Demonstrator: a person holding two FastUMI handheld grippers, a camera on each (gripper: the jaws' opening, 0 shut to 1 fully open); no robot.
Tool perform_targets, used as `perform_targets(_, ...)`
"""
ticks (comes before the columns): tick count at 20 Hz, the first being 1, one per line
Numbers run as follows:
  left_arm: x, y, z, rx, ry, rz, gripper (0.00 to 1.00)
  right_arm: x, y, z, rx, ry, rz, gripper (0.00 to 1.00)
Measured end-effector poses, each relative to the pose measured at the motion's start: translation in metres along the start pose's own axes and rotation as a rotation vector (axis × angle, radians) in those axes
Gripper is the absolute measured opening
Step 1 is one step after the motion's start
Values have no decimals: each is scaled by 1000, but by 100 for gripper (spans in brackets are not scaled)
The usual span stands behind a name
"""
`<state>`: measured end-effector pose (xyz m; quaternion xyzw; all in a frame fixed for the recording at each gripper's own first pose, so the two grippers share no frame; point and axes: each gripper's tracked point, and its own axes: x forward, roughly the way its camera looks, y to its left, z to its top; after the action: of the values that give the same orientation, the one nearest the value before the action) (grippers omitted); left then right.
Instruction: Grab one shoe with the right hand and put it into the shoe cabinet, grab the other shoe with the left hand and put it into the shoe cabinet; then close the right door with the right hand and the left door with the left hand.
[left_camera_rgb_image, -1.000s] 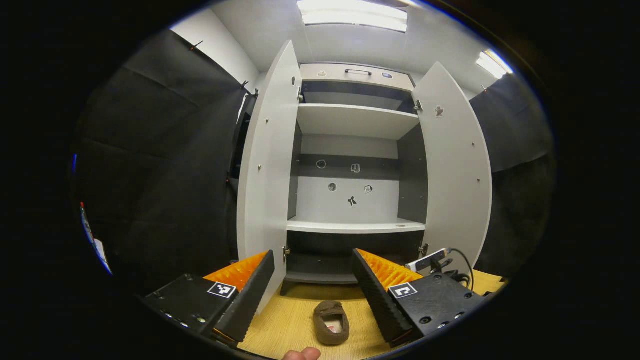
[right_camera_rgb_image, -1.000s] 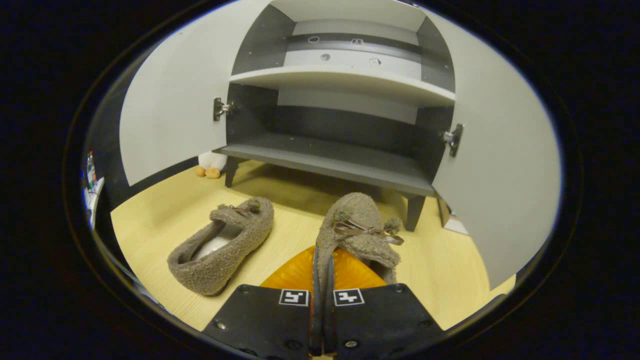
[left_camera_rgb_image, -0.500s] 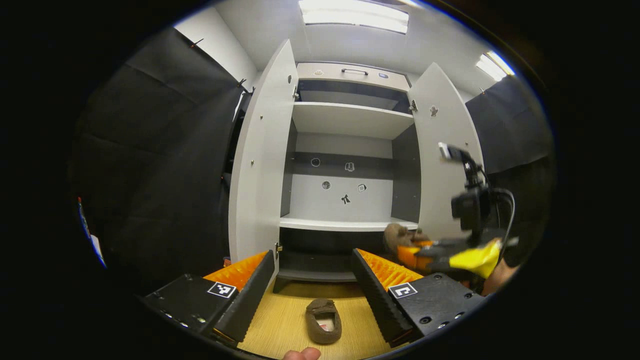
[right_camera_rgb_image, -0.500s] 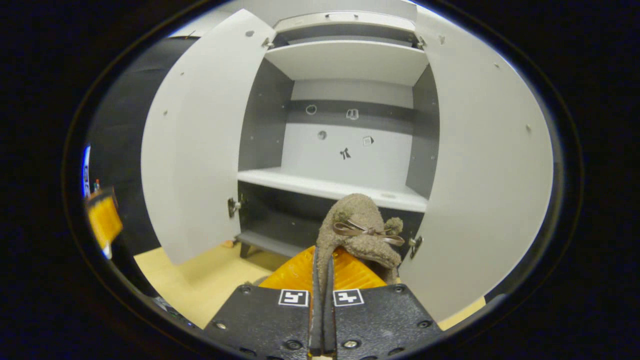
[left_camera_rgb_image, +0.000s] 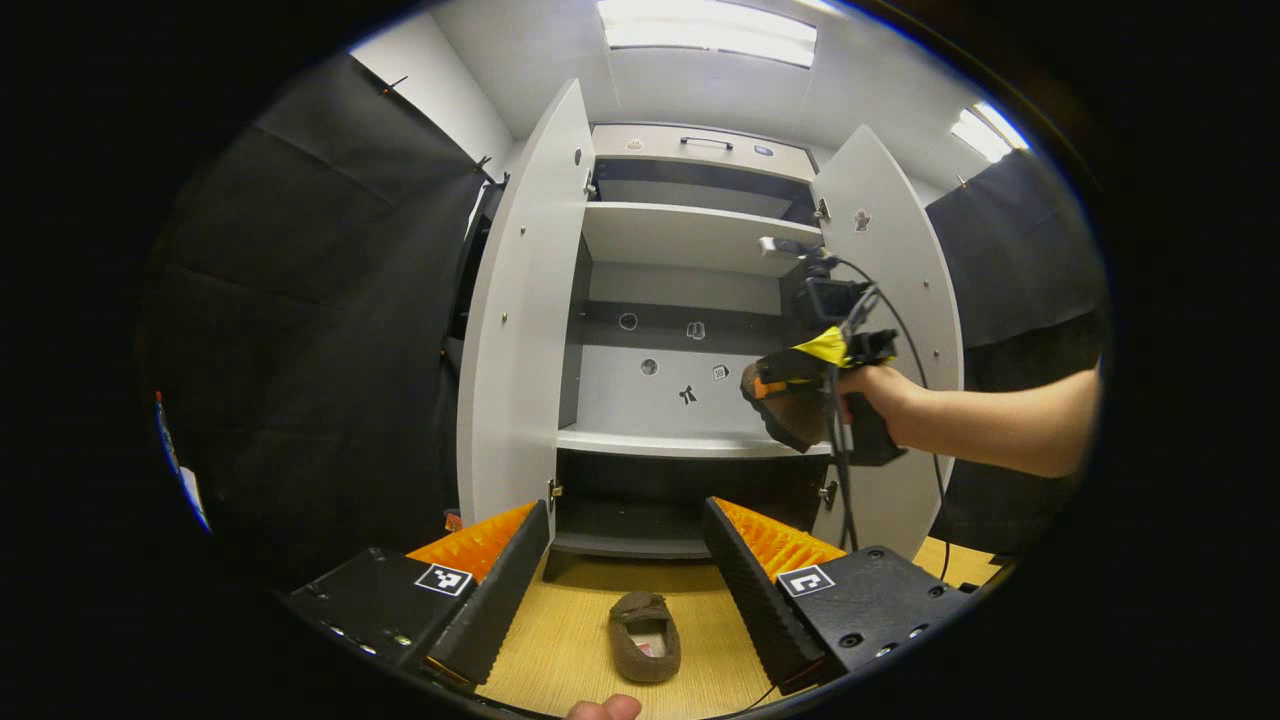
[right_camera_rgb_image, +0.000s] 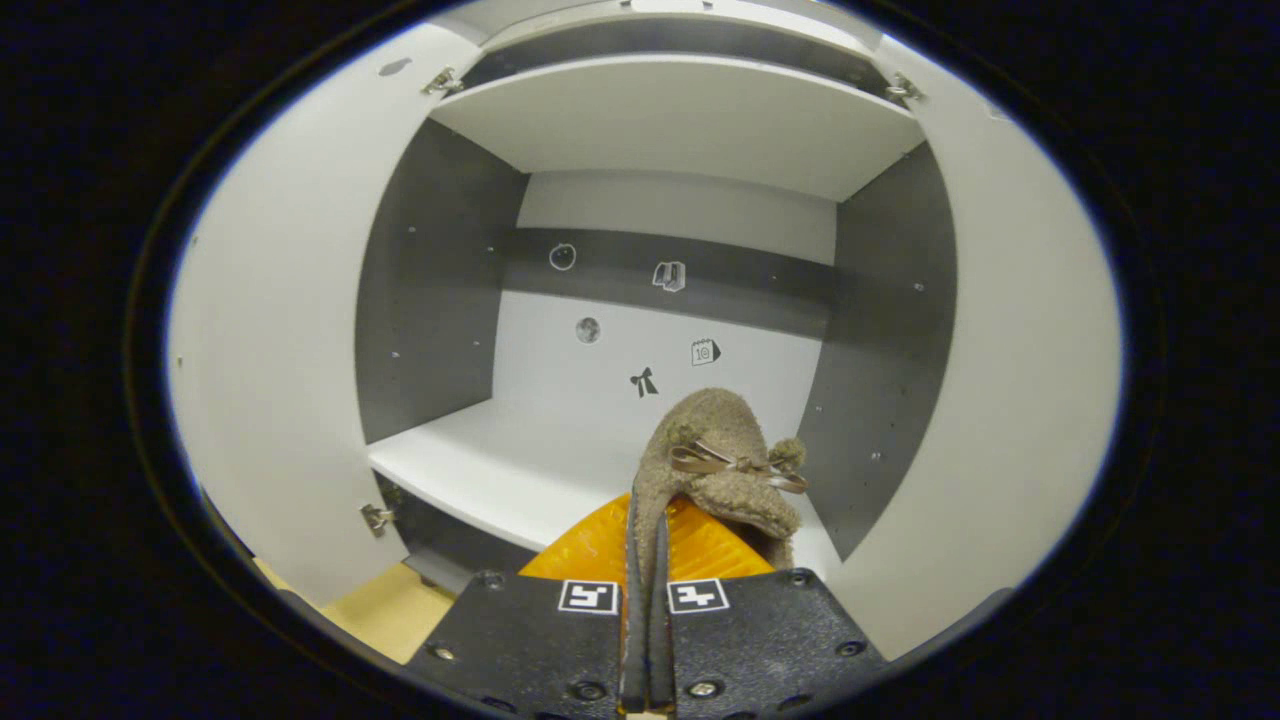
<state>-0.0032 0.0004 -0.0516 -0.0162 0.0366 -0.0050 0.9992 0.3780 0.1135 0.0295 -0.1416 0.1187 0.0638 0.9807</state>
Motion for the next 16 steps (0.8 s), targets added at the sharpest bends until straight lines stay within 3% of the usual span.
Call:
perform_targets(7, 0, 14, -2, 1, 10, 48, 95, 88, -4, -16, -97, 197, -62, 5)
perform_targets(10, 2, 20, -1, 5, 8, 65, 95, 99, 11, -29, -58, 282, -25, 5)
perform_targets(14, 2, 25, -2, -4, 9, 76, 95, 108, 7, -29, -44, 309, -69, 6)
perform_targets(15, 3, 25, -1, -10, 5, 77, 95, 107, 3, -24, -51, 294, -87, 14)
perform_targets(16, 4, 25, 0, -15, 4, 75, 95, 105, 2, -21, -52, 287, -102, 17)
